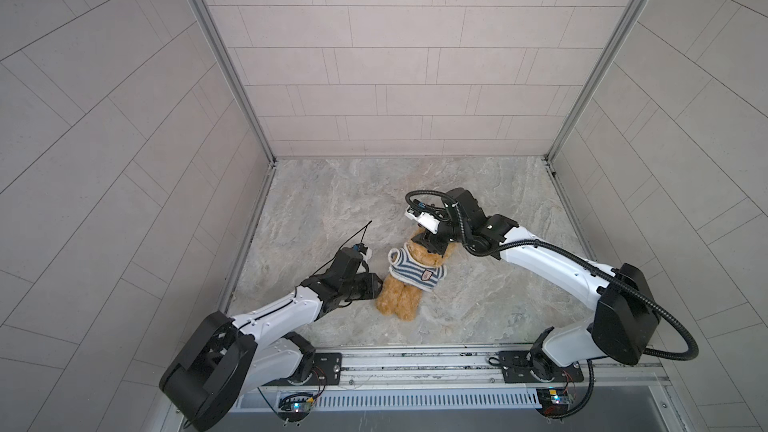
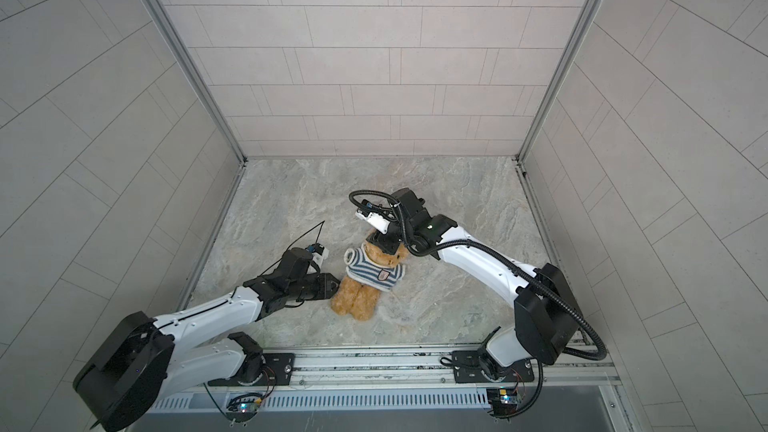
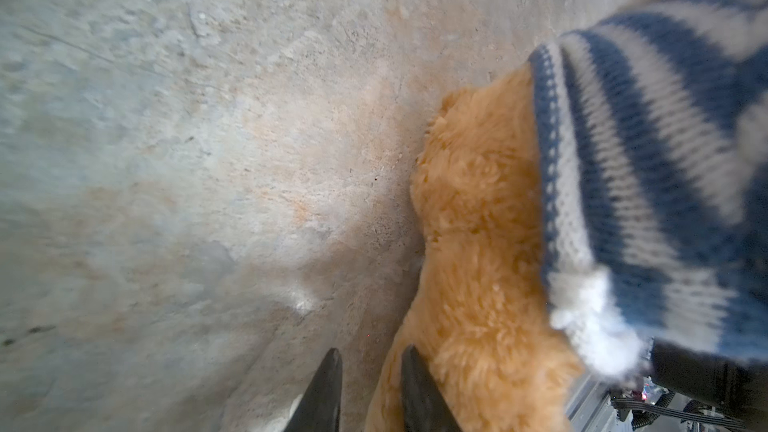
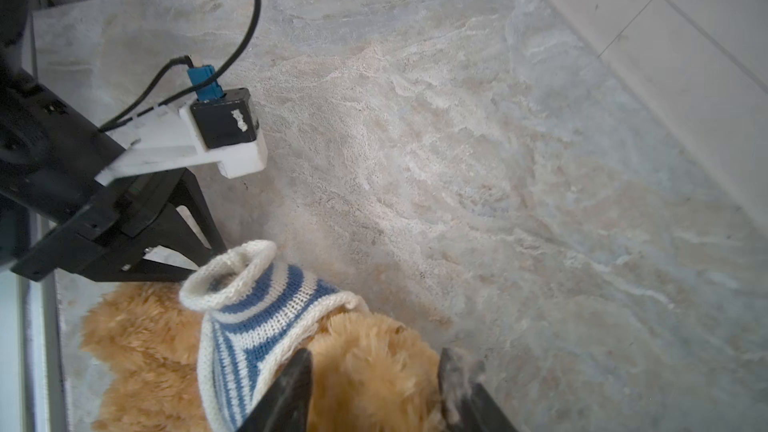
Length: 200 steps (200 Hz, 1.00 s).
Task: Dress the teddy bear
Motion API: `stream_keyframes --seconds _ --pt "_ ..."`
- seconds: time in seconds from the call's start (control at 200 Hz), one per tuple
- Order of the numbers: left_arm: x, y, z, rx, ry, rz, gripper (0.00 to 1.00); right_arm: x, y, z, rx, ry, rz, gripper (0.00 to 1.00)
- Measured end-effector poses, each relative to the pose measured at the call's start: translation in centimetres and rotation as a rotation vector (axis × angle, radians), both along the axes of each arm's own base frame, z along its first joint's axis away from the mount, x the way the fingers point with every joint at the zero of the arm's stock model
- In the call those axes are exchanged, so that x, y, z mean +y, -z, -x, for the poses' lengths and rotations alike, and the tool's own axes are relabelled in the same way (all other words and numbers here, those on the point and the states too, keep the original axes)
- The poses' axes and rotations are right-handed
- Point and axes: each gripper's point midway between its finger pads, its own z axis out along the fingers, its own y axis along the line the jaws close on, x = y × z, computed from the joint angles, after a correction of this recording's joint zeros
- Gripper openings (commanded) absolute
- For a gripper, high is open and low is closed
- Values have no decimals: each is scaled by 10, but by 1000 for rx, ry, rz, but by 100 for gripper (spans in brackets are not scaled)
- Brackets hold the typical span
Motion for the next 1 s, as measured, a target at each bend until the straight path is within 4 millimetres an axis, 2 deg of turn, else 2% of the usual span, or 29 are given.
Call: stream_keyframes --seconds 0.125,0.275,0.37,0.471,0.566,0.706,0.826,1.001 --pt "-7 -2 3 -5 10 15 29 -3 -6 -1 2 61 -12 65" --pt "-19 -4 9 -15 34 33 29 -12 -29 3 -9 166 -59 65" --pt "-28 -6 13 -18 47 46 29 -21 -45 16 -16 223 -97 65" --pt "-36 -7 16 -22 56 63 29 -33 -51 34 -1 273 -134 66" --pt "-44 -7 19 -23 65 75 29 -47 -46 52 30 320 -161 66" --pt "-56 -4 26 -18 87 79 29 -64 -27 75 88 375 -172 67" --pt "-68 -2 32 -7 110 82 29 -64 -13 87 132 389 -175 67" --pt "-85 -7 36 -18 129 111 29 -58 2 90 173 405 -180 69"
